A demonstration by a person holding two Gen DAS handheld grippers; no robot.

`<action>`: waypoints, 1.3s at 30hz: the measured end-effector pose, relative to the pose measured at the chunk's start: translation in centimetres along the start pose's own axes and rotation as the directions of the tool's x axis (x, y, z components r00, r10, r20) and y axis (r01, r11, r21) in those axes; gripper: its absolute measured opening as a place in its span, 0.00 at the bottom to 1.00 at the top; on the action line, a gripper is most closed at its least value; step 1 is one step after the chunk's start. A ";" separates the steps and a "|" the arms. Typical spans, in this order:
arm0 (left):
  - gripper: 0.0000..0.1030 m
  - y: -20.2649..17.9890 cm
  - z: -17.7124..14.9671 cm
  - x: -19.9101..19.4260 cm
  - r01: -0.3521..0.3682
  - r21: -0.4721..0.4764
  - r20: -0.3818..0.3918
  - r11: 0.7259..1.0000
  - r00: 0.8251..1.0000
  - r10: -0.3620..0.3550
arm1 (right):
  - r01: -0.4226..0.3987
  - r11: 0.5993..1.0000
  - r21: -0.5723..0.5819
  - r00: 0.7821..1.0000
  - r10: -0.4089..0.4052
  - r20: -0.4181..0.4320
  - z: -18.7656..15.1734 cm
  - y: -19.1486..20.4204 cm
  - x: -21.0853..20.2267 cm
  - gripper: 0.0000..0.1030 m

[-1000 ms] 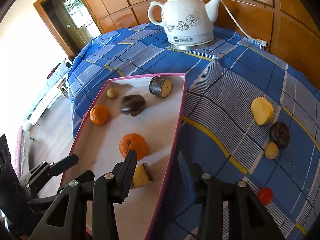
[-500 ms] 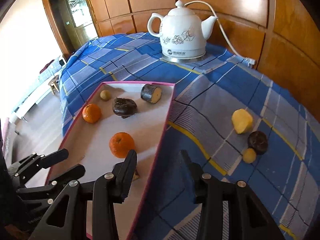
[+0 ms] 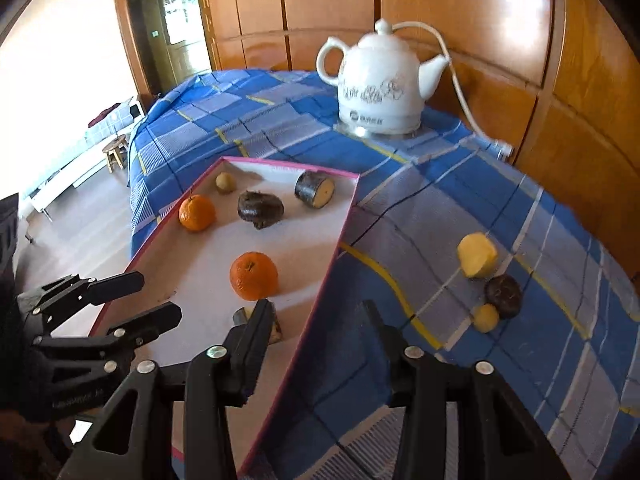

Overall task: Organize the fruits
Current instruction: 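Withdraw the right tool from the tray back over the bed, then move the left tool toward the red cherry tomato on the bed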

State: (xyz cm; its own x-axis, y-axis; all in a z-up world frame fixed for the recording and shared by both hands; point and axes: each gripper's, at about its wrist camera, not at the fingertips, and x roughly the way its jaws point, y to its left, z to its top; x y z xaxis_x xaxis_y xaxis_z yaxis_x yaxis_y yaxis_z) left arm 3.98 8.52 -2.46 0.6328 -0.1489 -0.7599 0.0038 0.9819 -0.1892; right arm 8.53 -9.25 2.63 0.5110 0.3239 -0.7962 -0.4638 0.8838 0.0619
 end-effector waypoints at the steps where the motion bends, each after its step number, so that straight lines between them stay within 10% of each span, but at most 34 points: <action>1: 0.60 0.0 0.0 0.1 0.002 -0.001 -0.002 1.000 1.000 -0.002 | 0.002 1.000 -0.004 1.000 -0.002 0.009 -0.1 -0.1 -0.4 0.55; 4: 0.63 0.0 0.0 -0.1 0.003 -0.003 0.002 1.000 1.000 -0.003 | 0.003 1.000 -0.012 1.000 -0.003 0.027 -0.3 -0.8 -1.7 0.70; 14: 0.68 0.0 -0.1 -0.4 -0.011 -0.001 0.024 1.000 1.000 0.011 | 0.287 0.956 -0.059 0.957 -0.285 0.049 -1.8 -3.1 -4.9 0.70; 24: 0.68 -0.2 -0.8 0.2 -0.064 0.024 0.000 0.998 0.998 0.064 | 0.190 0.970 -0.154 0.979 -0.200 -0.051 -4.8 -5.5 -5.2 0.62; 39: 0.80 -3.8 -1.5 0.5 -0.104 0.121 -0.013 0.987 0.994 0.106 | 0.151 0.985 0.086 0.970 -0.131 -0.203 -9.2 -13.4 -2.5 0.66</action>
State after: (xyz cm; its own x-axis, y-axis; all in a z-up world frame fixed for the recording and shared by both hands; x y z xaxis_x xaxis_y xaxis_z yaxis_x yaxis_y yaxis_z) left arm 3.10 4.49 -3.04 0.6193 -0.0453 -0.7838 0.0317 0.9990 -0.0327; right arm 6.83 -25.01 -1.72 0.4092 0.1300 -0.9031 -0.3170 0.9484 -0.0072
